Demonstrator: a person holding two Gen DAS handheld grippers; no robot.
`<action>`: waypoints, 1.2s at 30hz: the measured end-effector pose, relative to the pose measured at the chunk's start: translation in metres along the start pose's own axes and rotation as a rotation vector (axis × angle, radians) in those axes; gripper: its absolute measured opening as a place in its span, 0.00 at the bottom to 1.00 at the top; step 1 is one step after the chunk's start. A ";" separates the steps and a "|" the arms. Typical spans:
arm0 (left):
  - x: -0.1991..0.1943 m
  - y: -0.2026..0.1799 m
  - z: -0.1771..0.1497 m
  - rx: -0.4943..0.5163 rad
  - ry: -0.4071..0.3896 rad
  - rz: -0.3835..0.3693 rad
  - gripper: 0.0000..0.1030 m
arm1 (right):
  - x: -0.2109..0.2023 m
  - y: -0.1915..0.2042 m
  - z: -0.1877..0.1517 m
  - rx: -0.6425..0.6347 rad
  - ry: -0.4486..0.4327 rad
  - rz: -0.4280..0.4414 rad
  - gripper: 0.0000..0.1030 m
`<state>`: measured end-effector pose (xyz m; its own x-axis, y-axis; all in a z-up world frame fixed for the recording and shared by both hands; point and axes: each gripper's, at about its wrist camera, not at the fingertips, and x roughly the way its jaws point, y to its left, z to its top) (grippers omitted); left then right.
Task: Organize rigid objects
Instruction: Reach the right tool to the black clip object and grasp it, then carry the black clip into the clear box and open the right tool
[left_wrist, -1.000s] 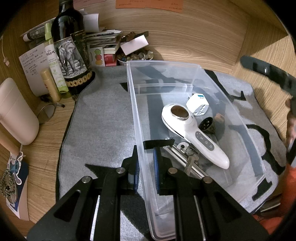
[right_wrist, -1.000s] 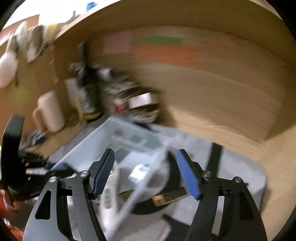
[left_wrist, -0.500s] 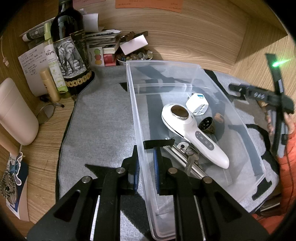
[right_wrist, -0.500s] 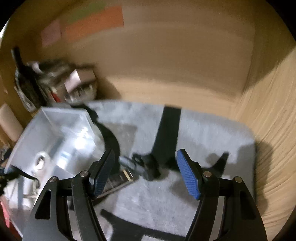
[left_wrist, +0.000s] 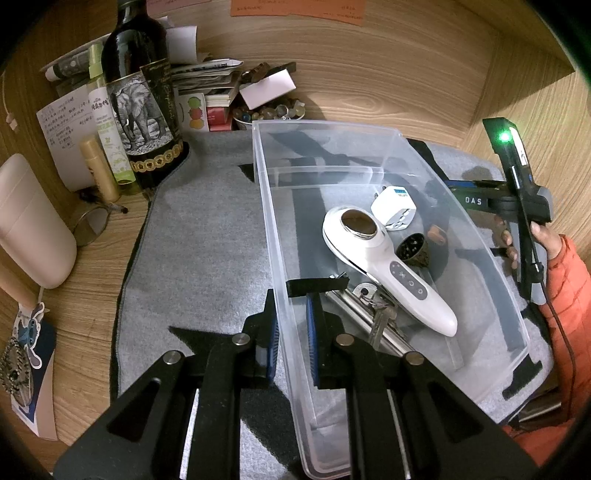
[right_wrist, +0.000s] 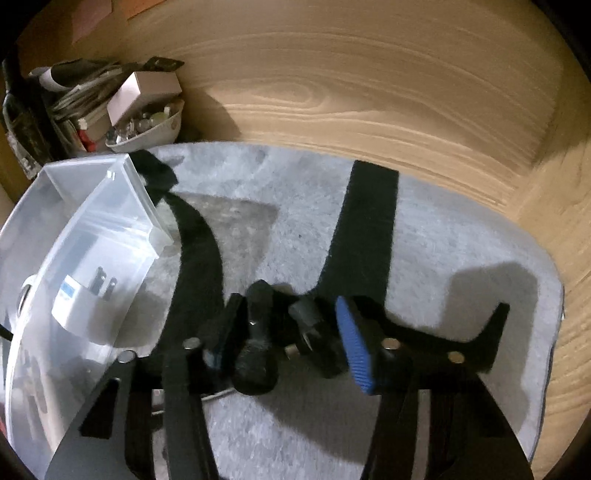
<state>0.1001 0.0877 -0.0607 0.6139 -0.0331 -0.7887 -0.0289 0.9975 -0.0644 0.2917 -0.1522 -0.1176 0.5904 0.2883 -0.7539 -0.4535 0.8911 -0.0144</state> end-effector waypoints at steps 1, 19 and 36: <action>0.001 -0.001 0.001 0.000 0.001 -0.001 0.11 | -0.002 -0.001 0.000 0.001 -0.003 0.006 0.33; 0.000 0.001 -0.001 -0.001 0.000 -0.002 0.11 | -0.078 0.008 0.011 -0.005 -0.179 0.062 0.14; 0.000 0.003 -0.001 0.001 0.000 -0.003 0.11 | -0.131 0.103 0.007 -0.210 -0.302 0.247 0.14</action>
<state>0.0996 0.0906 -0.0614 0.6137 -0.0359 -0.7887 -0.0268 0.9974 -0.0663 0.1725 -0.0959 -0.0161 0.6018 0.6009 -0.5262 -0.7127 0.7013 -0.0143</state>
